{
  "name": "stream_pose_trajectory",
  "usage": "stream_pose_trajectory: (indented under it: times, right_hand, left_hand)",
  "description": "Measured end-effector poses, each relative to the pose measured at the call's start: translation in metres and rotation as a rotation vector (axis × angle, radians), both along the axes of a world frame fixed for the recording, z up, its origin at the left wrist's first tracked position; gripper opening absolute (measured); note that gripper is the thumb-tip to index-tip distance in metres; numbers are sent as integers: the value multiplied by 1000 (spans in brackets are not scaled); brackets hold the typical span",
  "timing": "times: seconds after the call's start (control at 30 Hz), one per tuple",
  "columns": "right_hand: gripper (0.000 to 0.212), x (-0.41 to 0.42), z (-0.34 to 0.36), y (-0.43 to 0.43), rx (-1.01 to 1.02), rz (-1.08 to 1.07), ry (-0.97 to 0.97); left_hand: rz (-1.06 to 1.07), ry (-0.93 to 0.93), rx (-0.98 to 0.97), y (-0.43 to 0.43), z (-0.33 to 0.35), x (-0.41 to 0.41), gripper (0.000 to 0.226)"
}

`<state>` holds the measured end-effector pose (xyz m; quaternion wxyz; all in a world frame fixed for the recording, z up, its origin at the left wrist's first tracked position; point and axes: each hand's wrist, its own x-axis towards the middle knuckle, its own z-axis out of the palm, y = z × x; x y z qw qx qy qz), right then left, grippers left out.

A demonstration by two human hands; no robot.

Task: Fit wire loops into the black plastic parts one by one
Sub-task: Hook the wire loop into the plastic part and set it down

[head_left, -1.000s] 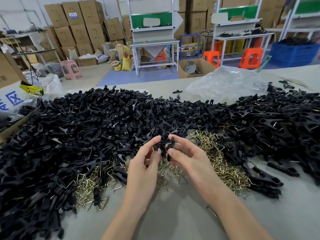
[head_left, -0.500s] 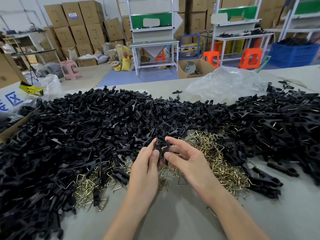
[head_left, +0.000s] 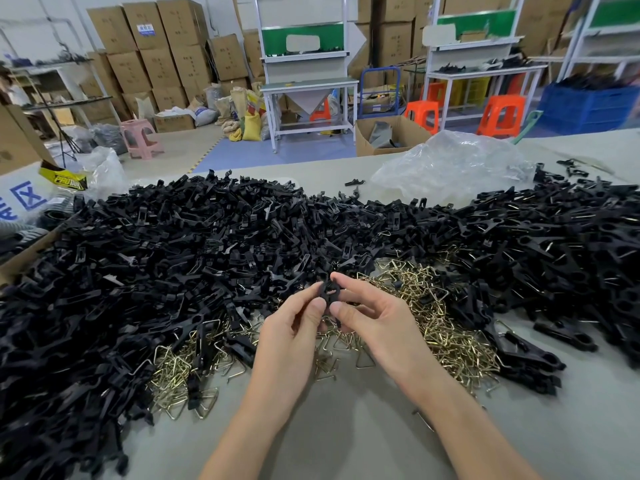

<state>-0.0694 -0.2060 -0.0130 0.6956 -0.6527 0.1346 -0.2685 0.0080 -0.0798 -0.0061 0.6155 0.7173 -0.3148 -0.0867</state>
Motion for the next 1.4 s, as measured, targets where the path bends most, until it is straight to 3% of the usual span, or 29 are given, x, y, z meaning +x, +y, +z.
stream_pose_trajectory:
  times: [0.13,0.27,0.67,0.73,0.87,0.93,1.0,1.07,1.27,1.4]
  right_hand:
    - [37,-1,0,1,-34,18,10]
    - [14,-4,-1,0,21,66,-8]
    - [27,-1,2,-5,320,103,-92]
    - [27,-5,7,-6,152,-14,-102]
    - [29,-20,9,-19,-588,-597,29]
    - [30,-22,3,-28,-884,-613,325]
    - [39,-22,-6,-30,-1059,-479,650]
    - [39,-21,-13,-31,-1107,-431,709]
    - [11,-21,-8,-32,-1100,-513,572]
    - [8,-22,-2,-24,-1118,-513,540]
  left_hand:
    - [-88,73,-35,2,-1,5,34]
    - [-124,56,-22,2,-4,3,43]
    - [-68,89,-83,0,-1,-1,31]
    - [-38,44,-49,-2,-3,-2,34]
    - [78,14,-20,-1,-7,3,32]
    - [116,8,-10,-1,-9,5,31]
    - [127,-8,-2,0,-11,5,31]
    - [118,-35,17,-1,-11,5,31]
    - [133,-74,45,0,-13,5,31]
    - [144,-100,76,-1,-14,5,29]
